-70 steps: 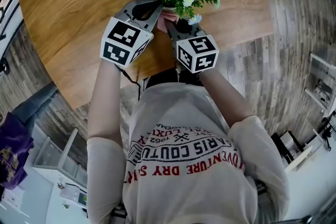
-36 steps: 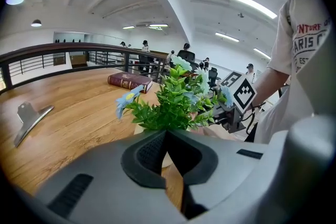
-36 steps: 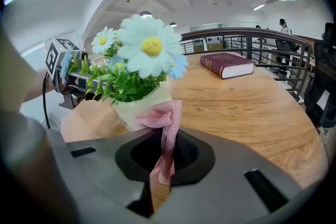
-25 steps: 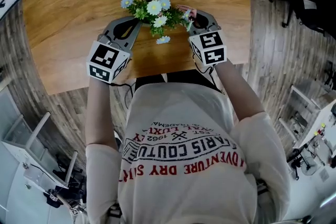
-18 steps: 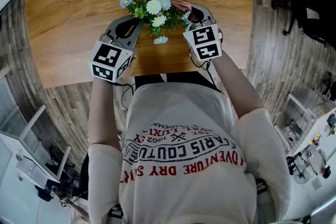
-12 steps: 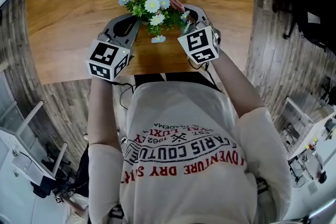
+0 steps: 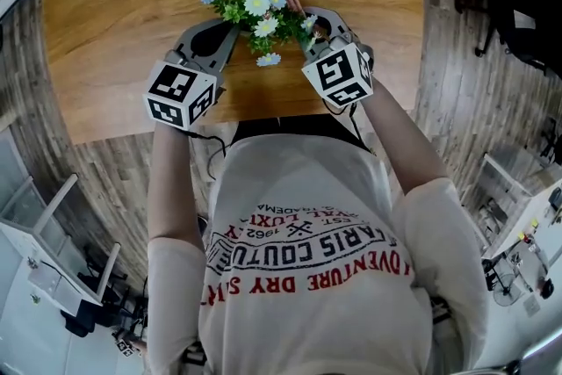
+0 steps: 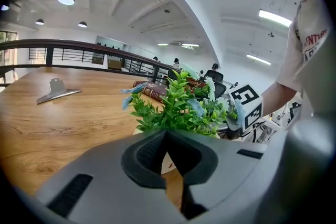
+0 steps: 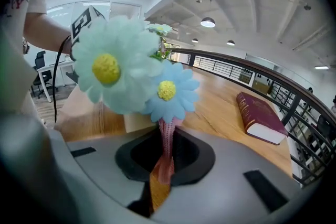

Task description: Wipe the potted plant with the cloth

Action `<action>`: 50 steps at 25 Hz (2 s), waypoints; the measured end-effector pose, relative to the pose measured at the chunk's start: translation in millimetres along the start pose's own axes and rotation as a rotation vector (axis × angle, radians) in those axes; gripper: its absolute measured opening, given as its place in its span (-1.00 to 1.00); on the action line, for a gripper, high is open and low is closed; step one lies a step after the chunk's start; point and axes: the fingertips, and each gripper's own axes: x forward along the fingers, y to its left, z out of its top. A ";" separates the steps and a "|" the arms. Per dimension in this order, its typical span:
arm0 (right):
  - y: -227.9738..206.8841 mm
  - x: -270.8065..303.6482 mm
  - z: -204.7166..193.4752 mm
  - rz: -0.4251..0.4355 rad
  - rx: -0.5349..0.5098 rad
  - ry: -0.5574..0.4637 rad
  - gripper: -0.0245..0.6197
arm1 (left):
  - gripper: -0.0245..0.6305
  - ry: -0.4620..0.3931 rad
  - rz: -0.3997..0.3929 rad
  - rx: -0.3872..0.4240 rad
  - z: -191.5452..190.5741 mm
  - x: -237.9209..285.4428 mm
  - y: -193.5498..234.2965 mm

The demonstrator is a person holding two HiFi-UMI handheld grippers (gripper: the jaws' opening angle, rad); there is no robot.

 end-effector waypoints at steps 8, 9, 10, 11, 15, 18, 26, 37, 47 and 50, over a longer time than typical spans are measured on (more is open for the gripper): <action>19.5 -8.6 -8.8 -0.042 0.060 0.032 -0.79 | -0.88 -0.009 -0.048 0.000 1.4 1.5 -2.1; 22.7 -9.0 -10.2 -0.048 0.071 0.035 -0.79 | -0.88 -0.009 -0.054 0.004 1.2 1.8 -2.1; 25.6 -9.3 -11.1 -0.053 0.083 0.036 -0.79 | -0.88 -0.008 -0.060 0.008 1.2 2.0 -2.1; 28.4 -9.5 -11.5 -0.056 0.094 0.037 -0.79 | -0.88 -0.009 -0.065 0.014 1.4 2.0 -2.0; 37.4 -11.1 -11.3 -0.070 0.140 0.033 -0.79 | -0.88 -0.011 -0.081 0.048 1.8 1.9 -2.5; 45.7 -14.0 -9.7 -0.066 0.163 0.021 -0.79 | -0.88 -0.014 -0.096 0.057 1.1 0.9 -2.9; 32.7 -48.2 -13.0 -0.049 0.269 0.011 -0.79 | -0.88 0.055 -0.033 0.140 -2.1 3.2 -6.4; -51.9 -43.2 -19.4 0.069 0.088 0.065 -0.79 | -0.88 -0.024 0.115 -0.046 -1.6 3.0 -9.9; -57.2 25.2 30.2 0.461 -0.251 0.066 -0.79 | -0.88 -0.034 0.165 -0.118 2.3 6.0 -4.1; -48.1 41.5 45.7 0.550 -0.312 0.058 -0.79 | -0.88 -0.034 0.166 -0.121 2.3 5.4 -3.5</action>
